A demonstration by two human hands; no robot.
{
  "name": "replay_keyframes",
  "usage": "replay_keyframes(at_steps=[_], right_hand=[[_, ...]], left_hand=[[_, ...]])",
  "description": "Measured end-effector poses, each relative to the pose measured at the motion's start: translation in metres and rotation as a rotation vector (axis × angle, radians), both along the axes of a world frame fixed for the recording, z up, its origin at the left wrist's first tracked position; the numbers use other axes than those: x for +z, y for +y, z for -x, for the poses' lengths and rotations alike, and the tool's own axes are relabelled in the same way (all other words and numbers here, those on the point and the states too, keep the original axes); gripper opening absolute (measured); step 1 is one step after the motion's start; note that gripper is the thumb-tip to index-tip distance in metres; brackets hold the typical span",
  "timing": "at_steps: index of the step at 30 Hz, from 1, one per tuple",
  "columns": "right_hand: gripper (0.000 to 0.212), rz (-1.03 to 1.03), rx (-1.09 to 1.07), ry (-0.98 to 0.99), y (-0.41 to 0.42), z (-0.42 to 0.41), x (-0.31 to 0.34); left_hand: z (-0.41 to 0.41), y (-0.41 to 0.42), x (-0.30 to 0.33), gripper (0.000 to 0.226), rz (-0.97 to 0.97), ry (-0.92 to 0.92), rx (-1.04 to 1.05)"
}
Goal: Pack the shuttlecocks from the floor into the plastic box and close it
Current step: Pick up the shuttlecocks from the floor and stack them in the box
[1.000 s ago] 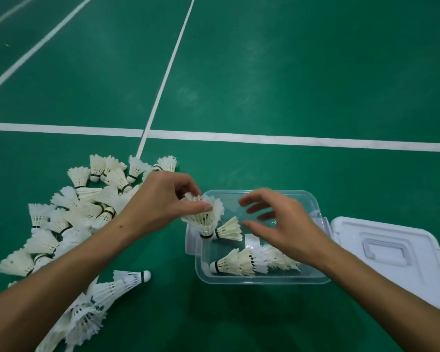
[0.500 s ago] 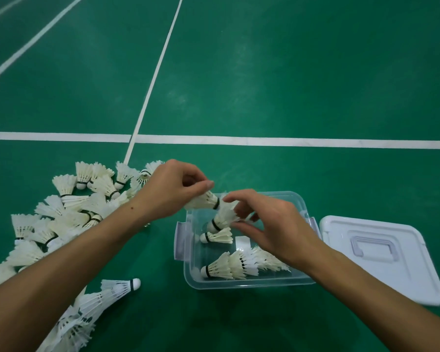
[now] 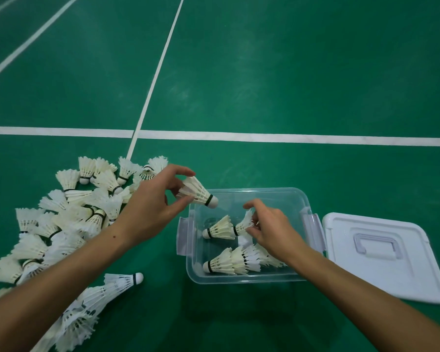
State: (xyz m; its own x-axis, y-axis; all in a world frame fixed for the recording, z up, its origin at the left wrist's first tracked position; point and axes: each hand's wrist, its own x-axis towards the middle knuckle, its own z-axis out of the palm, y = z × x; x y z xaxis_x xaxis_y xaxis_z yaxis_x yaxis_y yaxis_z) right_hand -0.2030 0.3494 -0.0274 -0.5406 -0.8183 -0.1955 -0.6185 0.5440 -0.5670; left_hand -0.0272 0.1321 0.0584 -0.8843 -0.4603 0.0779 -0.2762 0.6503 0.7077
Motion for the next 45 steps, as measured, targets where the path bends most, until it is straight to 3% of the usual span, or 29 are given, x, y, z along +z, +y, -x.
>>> replay_keyframes(at_steps=[3, 10, 14, 16, 20, 25, 30, 33, 38, 41, 45], right_hand=[[0.054, -0.001, -0.013, -0.055, -0.010, -0.001, -0.010], [0.051, -0.017, -0.002, -0.192, -0.024, -0.012, -0.024], [0.062, -0.048, -0.014, -0.231, -0.013, -0.004, -0.008], [0.058, -0.039, -0.041, -0.170, 0.000, 0.003, 0.009], [0.052, 0.250, -0.069, -0.068, 0.022, 0.008, 0.054], [0.043, 0.237, 0.030, 0.062, 0.018, -0.001, 0.062], [0.043, 0.134, -0.024, 0.233, 0.025, 0.002, 0.050], [0.047, 0.066, -0.085, 0.297, 0.036, 0.007, 0.038], [0.075, 0.009, -0.127, 0.205, 0.037, 0.008, 0.017], [0.076, -0.026, -0.102, 0.146, 0.031, 0.004, 0.008], [0.073, -0.082, -0.073, 0.063, 0.019, 0.004, -0.002]], left_hand=[[0.001, 0.002, 0.002, 0.046, 0.007, 0.031, 0.003], [0.006, -0.001, -0.002, 0.016, 0.112, 0.007, -0.122], [0.011, 0.007, 0.001, 0.009, 0.171, -0.061, -0.255], [0.017, 0.011, 0.006, 0.003, 0.133, -0.115, -0.308], [0.043, 0.027, 0.007, 0.004, 0.245, -0.215, -0.371], [0.071, 0.049, 0.002, 0.002, 0.253, -0.220, -0.413], [0.079, 0.057, -0.012, 0.022, 0.076, -0.143, -0.341], [0.076, 0.058, -0.023, 0.037, 0.079, -0.222, -0.248], [0.070, 0.071, -0.046, 0.064, 0.153, -0.513, -0.296], [0.073, 0.076, -0.068, 0.073, 0.163, -0.588, -0.277], [0.080, 0.074, -0.088, 0.069, 0.186, -0.626, -0.208]])
